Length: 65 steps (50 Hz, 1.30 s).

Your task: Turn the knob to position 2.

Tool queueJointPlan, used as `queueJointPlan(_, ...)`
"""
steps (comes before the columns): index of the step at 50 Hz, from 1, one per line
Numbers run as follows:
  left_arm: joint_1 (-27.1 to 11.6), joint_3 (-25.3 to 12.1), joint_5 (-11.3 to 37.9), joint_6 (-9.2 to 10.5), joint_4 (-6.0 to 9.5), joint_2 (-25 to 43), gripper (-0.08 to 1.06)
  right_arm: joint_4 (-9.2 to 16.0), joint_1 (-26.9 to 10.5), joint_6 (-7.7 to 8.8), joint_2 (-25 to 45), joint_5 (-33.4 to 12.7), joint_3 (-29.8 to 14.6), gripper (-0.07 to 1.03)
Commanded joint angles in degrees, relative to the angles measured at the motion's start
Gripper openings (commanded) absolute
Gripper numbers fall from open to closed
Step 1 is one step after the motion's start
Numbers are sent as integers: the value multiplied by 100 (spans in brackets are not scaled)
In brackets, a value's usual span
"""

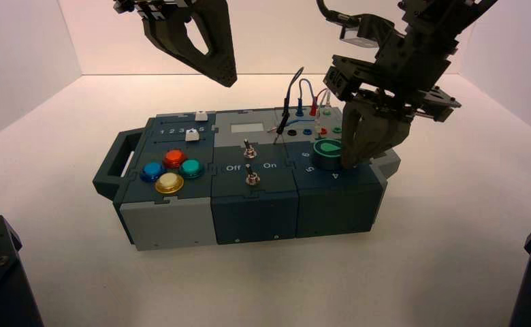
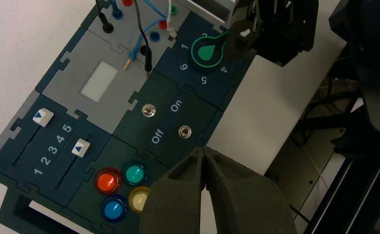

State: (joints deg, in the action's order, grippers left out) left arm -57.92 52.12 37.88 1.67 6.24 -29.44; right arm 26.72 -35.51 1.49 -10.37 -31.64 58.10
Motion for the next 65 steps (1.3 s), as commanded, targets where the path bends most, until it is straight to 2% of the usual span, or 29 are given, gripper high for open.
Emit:
queueJointPlan(1,-9,-158,0,-18,-18,-62,-3,-53,62,-26,-26,0,-114,-2)
queueJointPlan(27,-9,-185,18,-70,-18,-53,-3,-281,290,-35,-18,-105,-132,-2)
queueJointPlan(45,0,-185,18,-88,-18,-62,-3,-360,316,-53,-18,-105,-149,-2)
queueJointPlan(65,0,-193,26,-97,-18,-62,-3,-589,483,-88,-18,-149,-246,-2)
